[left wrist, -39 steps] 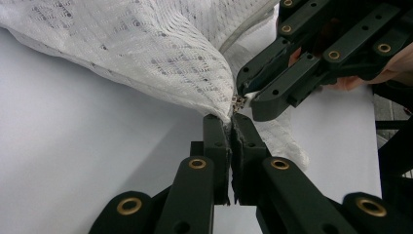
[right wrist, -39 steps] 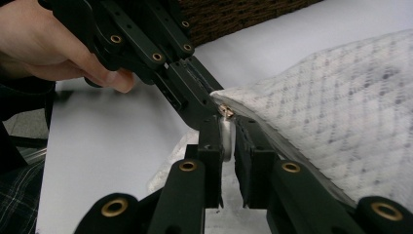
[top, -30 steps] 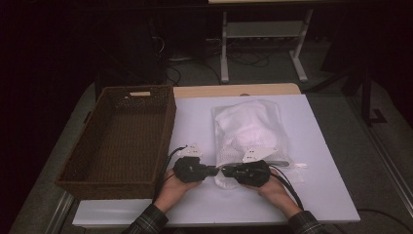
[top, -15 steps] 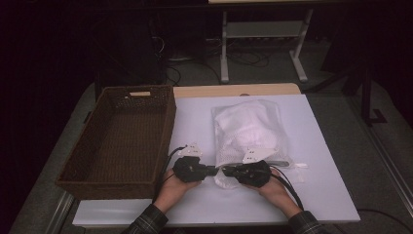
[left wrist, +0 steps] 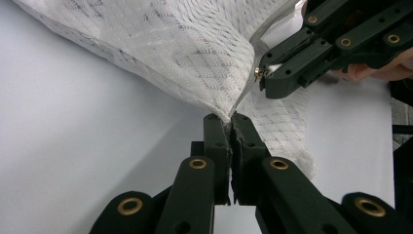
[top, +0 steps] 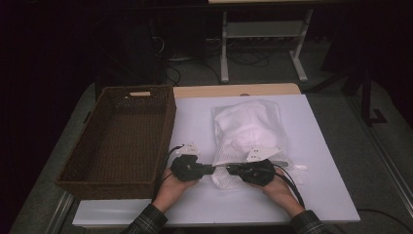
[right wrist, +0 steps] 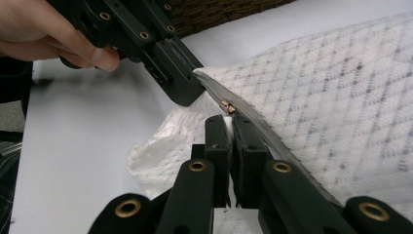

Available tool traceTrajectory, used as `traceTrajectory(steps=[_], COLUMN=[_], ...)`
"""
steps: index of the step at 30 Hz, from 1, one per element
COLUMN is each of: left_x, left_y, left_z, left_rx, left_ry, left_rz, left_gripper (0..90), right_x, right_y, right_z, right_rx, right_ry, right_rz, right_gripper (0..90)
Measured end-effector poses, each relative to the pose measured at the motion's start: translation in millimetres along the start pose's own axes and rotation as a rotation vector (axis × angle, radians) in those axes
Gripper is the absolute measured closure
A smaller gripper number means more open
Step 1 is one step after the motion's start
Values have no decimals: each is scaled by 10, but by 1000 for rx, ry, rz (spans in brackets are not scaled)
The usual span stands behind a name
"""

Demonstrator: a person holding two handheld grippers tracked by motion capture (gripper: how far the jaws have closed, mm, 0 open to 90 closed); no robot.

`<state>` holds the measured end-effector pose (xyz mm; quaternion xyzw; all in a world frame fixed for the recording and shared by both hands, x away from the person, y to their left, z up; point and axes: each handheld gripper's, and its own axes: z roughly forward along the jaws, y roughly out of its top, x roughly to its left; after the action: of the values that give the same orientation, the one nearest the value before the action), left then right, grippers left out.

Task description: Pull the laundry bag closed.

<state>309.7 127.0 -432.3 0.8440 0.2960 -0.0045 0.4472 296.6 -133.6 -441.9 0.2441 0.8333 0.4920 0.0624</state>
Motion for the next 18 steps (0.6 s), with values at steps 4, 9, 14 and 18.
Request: traceTrajectory(steps=[4, 9, 14, 18], left_x=[0, 0, 3, 2], left_y=[-2, -6, -12, -15], left_z=[0, 1, -1, 2], left_rx=[4, 7, 8, 9], left_ry=[6, 11, 19, 21], left_rz=[-2, -9, -13, -14], left_gripper=[868, 868, 868, 868], right_x=[-12, -41, -56, -72], right_y=[-8, -34, -48, -61], right_z=[-25, -74, -112, -140], right_rx=[2, 0, -4, -3], right_ry=[-5, -15, -18, -22], right_rz=[0, 4, 9, 11], right_gripper=[860, 860, 860, 860])
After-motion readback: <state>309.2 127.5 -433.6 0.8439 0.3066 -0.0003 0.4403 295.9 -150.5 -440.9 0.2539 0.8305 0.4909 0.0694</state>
